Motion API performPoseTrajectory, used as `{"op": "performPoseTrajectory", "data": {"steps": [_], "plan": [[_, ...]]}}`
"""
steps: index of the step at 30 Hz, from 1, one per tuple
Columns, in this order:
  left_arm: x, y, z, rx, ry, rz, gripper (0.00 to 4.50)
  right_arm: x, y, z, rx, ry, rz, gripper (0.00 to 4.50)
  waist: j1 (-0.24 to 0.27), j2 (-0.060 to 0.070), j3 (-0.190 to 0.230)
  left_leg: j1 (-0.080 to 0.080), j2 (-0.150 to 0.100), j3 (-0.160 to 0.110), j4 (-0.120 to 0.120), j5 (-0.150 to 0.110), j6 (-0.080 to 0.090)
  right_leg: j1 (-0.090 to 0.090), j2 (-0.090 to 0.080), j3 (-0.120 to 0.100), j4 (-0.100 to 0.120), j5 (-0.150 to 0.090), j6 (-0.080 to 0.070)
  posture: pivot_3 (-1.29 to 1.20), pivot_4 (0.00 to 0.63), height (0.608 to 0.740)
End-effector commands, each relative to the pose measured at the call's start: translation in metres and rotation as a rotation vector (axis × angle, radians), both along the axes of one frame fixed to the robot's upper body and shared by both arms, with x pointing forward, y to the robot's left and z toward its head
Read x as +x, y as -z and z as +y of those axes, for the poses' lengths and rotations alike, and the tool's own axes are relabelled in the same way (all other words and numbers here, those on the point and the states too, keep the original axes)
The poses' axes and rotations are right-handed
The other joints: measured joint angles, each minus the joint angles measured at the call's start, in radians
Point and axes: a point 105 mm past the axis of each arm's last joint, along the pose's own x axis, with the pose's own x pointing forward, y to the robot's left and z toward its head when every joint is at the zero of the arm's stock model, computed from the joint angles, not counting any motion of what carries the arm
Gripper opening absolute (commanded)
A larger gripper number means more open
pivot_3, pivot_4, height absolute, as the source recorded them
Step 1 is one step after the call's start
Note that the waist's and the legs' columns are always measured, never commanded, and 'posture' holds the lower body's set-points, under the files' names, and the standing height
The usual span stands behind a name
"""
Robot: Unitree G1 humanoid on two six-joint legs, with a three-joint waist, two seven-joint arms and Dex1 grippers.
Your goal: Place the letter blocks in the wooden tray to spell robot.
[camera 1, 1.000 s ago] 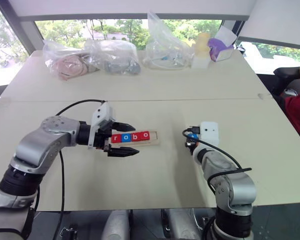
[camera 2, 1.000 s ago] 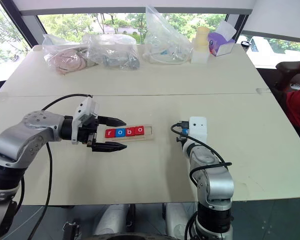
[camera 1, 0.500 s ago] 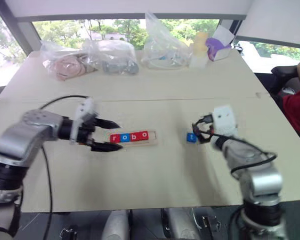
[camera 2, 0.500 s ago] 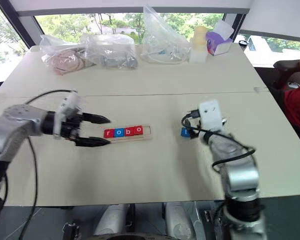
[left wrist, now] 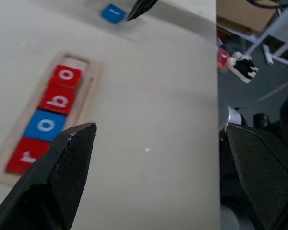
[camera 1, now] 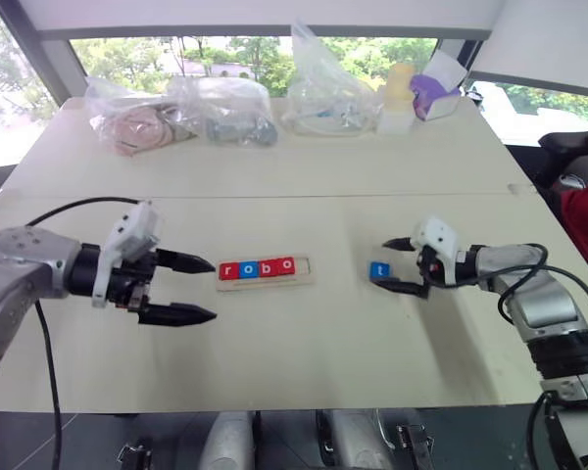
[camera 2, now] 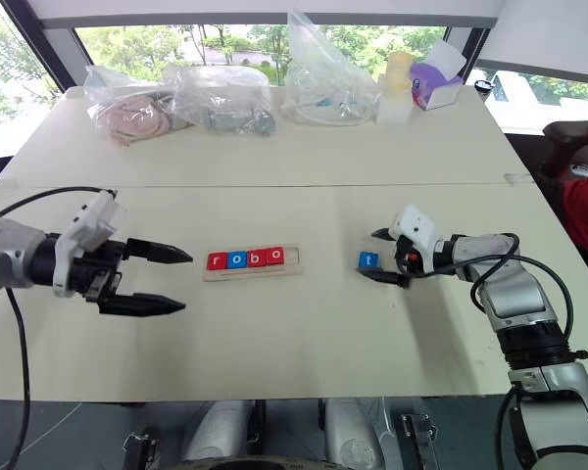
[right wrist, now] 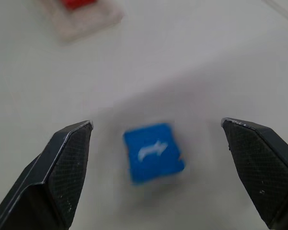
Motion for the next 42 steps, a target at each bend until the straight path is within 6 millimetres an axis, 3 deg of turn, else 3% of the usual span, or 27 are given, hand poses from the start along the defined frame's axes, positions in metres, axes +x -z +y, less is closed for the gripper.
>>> {"op": "performPoseTrajectory", "data": {"steps": [1, 11, 16, 19, 23, 27, 29, 33, 38, 42], "plan": [[-0.009, -0.002, -0.006, 0.032, 0.031, -0.047, 4.5, 0.0, 0.0, 0.002, -0.007, -0.048, -0.044, 4.46, -0.003, 0.0, 0.0, 0.0, 0.0, 0.0, 0.0, 0.0, 0.0, 0.0, 0.0, 0.0, 0.001, 0.0, 0.0, 0.0, 0.15, 0.735], [-0.009, 0.001, -0.011, 0.033, 0.038, -0.05, 4.5, 0.01, 0.017, -0.007, 0.036, 0.029, -0.015, 4.46, -0.001, 0.0, 0.0, 0.003, 0.0, 0.0, 0.001, 0.0, -0.001, 0.003, 0.001, 0.0, 0.001, 0.0, -0.001, 0.0, 0.15, 0.735], [-0.008, 0.003, -0.01, 0.037, 0.037, -0.046, 4.5, 0.006, 0.021, -0.001, 0.076, 0.004, 0.054, 4.46, 0.0, 0.0, 0.0, 0.007, 0.0, 0.0, 0.001, 0.0, -0.001, 0.006, 0.001, 0.0, 0.001, 0.0, -0.001, 0.0, 0.15, 0.735], [-0.005, 0.002, -0.01, 0.041, 0.032, -0.051, 4.5, 0.005, 0.026, -0.001, 0.056, -0.007, 0.065, 3.22, 0.0, 0.0, 0.0, 0.007, 0.0, 0.0, 0.001, 0.0, -0.001, 0.006, 0.001, 0.0, 0.001, 0.0, -0.001, 0.0, 0.15, 0.735], [-0.004, 0.002, -0.01, 0.047, 0.031, -0.057, 4.5, 0.008, 0.025, -0.001, 0.047, -0.001, 0.056, 1.16, 0.0, 0.0, 0.0, 0.007, 0.0, 0.0, 0.001, 0.0, -0.001, 0.006, 0.001, 0.0, 0.001, 0.0, -0.001, 0.0, 0.15, 0.735], [0.002, 0.003, -0.005, 0.084, 0.009, -0.088, 4.5, 0.014, 0.01, 0.012, 0.092, -0.025, 0.033, 1.14, -0.002, 0.0, 0.0, 0.007, 0.0, 0.0, 0.001, 0.0, -0.001, 0.006, 0.001, 0.0, 0.001, 0.0, -0.001, 0.0, 0.15, 0.735], [0.006, 0.005, 0.003, 0.146, -0.004, -0.116, 4.5, 0.011, -0.004, 0.029, 0.167, -0.08, 0.065, 1.14, -0.002, 0.0, 0.0, 0.007, 0.0, 0.0, 0.001, 0.0, -0.001, 0.006, 0.001, 0.001, 0.002, 0.0, -0.001, 0.0, 0.15, 0.735], [0.017, -0.008, 0.023, 0.18, -0.06, -0.157, 4.5, 0.008, -0.024, 0.07, 0.128, -0.241, 0.082, 1.14, -0.003, 0.002, 0.001, 0.007, 0.0, 0.001, 0.001, 0.0, -0.001, 0.004, 0.002, 0.001, 0.002, 0.0, -0.001, 0.0, 0.15, 0.735], [0.015, -0.008, 0.022, 0.155, -0.066, -0.148, 4.5, 0.028, -0.017, 0.092, -0.03, -0.255, 0.0, 1.14, 0.005, 0.001, 0.001, 0.004, 0.0, 0.0, 0.001, 0.0, -0.001, 0.004, 0.001, 0.0, 0.002, 0.0, -0.001, 0.0, 0.15, 0.735], [0.015, -0.006, 0.023, 0.135, -0.09, -0.14, 4.5, 0.035, -0.021, 0.101, -0.035, -0.277, -0.008, 1.14, 0.008, 0.001, 0.001, -0.002, -0.001, 0.0, 0.001, 0.0, -0.001, -0.001, -0.001, 0.0, 0.001, 0.0, 0.0, 0.0, 0.15, 0.735]]}}
